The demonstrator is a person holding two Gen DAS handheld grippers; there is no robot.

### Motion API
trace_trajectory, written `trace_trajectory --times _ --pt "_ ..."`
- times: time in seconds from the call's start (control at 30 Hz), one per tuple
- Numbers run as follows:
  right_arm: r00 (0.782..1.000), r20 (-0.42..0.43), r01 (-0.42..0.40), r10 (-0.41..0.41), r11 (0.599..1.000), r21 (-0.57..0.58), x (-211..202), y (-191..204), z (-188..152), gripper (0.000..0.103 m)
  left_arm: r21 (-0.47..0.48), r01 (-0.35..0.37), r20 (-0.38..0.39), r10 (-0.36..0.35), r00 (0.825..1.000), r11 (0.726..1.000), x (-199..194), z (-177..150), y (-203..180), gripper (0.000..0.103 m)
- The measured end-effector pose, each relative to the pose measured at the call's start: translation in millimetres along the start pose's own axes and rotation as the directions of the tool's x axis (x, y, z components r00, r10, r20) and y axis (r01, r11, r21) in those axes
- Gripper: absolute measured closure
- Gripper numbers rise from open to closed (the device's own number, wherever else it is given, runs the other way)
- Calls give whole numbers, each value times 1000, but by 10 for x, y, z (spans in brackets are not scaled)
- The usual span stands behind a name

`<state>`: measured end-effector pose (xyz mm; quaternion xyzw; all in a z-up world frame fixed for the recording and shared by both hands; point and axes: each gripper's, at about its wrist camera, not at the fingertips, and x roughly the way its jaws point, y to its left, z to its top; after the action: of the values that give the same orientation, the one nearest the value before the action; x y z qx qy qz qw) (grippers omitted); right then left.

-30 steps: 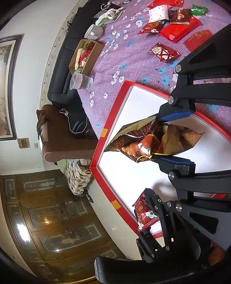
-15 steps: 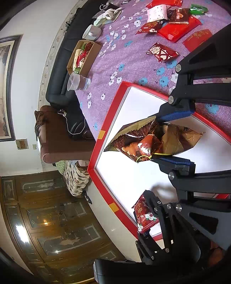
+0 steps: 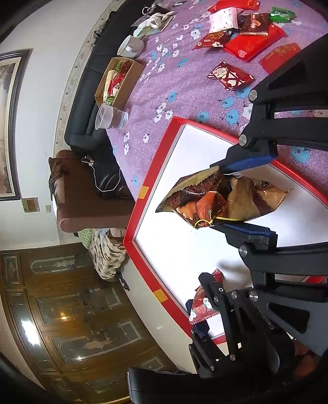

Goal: Organize snacks
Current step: 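Lower the red packet into the tray and open the left tool, then lower the gold bag into the tray and open the right tool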

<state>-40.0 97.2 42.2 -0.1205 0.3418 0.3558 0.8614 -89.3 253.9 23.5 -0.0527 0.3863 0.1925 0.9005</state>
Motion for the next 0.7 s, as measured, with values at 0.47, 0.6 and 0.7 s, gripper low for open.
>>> trace_trajectory --times 0.47,0.6,0.7 --pt "996 65 56 -54 998 -30 -145 12 19 44 -13 -30 53 31 998 999 -121 45 20 57" --pt "995 81 67 -64 997 -35 -196 15 17 43 -4 -31 55 32 998 999 -138 51 -13 56" --pt "993 92 71 -67 997 -36 -226 5 23 43 1 -32 54 32 998 999 -155 51 -41 56"
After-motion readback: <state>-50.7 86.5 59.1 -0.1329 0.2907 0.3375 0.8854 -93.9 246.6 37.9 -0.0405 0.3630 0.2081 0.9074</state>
